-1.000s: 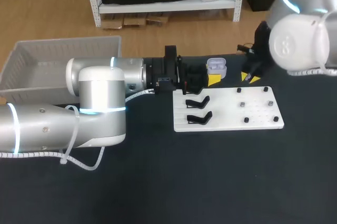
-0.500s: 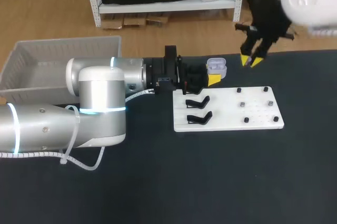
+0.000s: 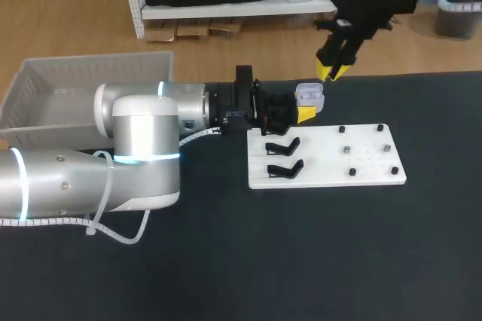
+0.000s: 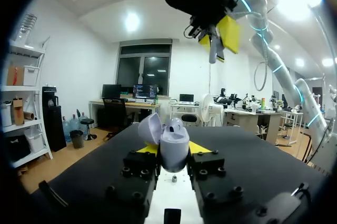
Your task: Pick up each earbud case from the left stands, insert the matching earbuds, close the lid, and place the case in the box.
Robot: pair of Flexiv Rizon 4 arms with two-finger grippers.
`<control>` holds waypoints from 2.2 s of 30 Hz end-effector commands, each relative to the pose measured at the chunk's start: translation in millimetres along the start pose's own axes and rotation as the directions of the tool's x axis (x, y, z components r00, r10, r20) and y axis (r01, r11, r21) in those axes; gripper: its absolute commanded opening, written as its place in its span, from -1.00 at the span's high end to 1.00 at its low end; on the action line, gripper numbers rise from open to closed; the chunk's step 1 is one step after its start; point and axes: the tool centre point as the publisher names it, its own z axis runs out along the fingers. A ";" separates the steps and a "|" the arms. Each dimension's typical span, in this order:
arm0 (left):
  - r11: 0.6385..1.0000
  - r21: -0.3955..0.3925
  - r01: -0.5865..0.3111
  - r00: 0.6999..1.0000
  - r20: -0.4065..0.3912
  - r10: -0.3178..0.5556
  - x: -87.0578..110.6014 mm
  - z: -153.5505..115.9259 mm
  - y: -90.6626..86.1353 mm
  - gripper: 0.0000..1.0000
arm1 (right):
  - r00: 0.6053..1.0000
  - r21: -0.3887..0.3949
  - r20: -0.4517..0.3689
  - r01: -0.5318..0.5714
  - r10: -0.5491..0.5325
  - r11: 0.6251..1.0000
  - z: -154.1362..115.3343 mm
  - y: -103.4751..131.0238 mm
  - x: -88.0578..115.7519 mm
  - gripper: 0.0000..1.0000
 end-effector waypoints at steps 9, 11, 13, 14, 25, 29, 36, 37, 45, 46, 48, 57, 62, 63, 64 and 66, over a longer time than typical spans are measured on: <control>1.000 -0.001 -0.002 1.000 0.003 0.002 0.8 0.0 0.1 1.00 | 0.983 0.022 -0.042 0.179 -0.178 0.984 23.2 1.7 -16.3 1.00; 1.000 -0.001 -0.002 1.000 0.003 0.002 0.8 0.0 0.1 1.00 | 0.983 0.027 -0.045 0.179 -0.177 0.984 28.3 1.3 -17.8 1.00; 1.000 -0.001 -0.002 1.000 0.003 0.002 0.8 0.0 0.1 1.00 | 0.983 0.032 -0.045 0.180 -0.178 0.983 32.8 1.2 -19.2 1.00; 1.000 -0.001 -0.002 1.000 0.003 0.002 0.8 0.0 0.1 1.00 | 0.983 0.038 -0.045 0.180 -0.178 0.983 35.7 0.9 -19.9 1.00; 1.000 -0.001 -0.002 1.000 0.003 0.002 0.8 0.0 0.1 1.00 | 0.987 0.115 -0.026 0.159 -0.157 0.981 57.6 -8.9 -23.8 1.00; 1.000 -0.001 -0.002 1.000 0.003 0.002 0.8 0.0 0.1 1.00 | 0.987 0.123 -0.035 0.161 -0.157 0.979 59.5 -11.7 -22.9 1.00; 1.000 -0.001 -0.002 1.000 0.003 0.002 0.8 0.0 0.1 1.00 | 0.987 0.129 -0.045 0.159 -0.154 0.979 62.2 -16.3 -23.1 1.00; 1.000 -0.001 -0.002 1.000 0.003 0.002 0.8 0.0 0.1 1.00 | 0.987 0.130 -0.045 0.158 -0.154 0.979 62.4 -16.7 -23.5 1.00; 1.000 -0.001 -0.002 1.000 0.003 0.002 0.8 0.0 0.1 1.00 | 0.985 0.131 -0.063 0.165 -0.158 0.977 65.5 -17.5 -25.3 1.00; 1.000 -0.001 -0.002 1.000 0.003 0.002 0.8 0.0 0.1 1.00 | 0.985 0.132 -0.063 0.166 -0.159 0.977 65.9 -17.6 -25.4 1.00; 1.000 -0.001 -0.002 1.000 0.003 0.002 0.8 0.0 0.1 1.00 | 0.985 0.132 -0.064 0.166 -0.159 0.977 66.5 -18.1 -26.1 1.00; 1.000 -0.001 -0.002 1.000 0.003 0.002 0.8 0.0 0.1 1.00 | 0.985 0.135 -0.064 0.169 -0.162 0.976 68.2 -19.1 -29.3 1.00; 1.000 -0.001 -0.002 1.000 0.003 0.002 0.8 0.0 0.1 1.00 | 0.984 0.137 -0.068 0.174 -0.166 0.975 69.9 -19.5 -30.0 1.00; 1.000 -0.001 -0.002 1.000 0.003 0.002 0.8 0.0 0.1 1.00 | 0.984 0.137 -0.069 0.174 -0.166 0.975 70.5 -19.6 -30.1 1.00; 1.000 -0.001 -0.002 1.000 0.003 0.002 0.8 0.0 0.1 1.00 | 0.984 0.138 -0.070 0.174 -0.165 0.975 71.0 -19.8 -30.1 1.00; 1.000 -0.001 -0.002 1.000 0.003 0.002 0.8 0.0 0.1 1.00 | 0.984 0.137 -0.071 0.174 -0.165 0.975 71.5 -19.9 -30.1 1.00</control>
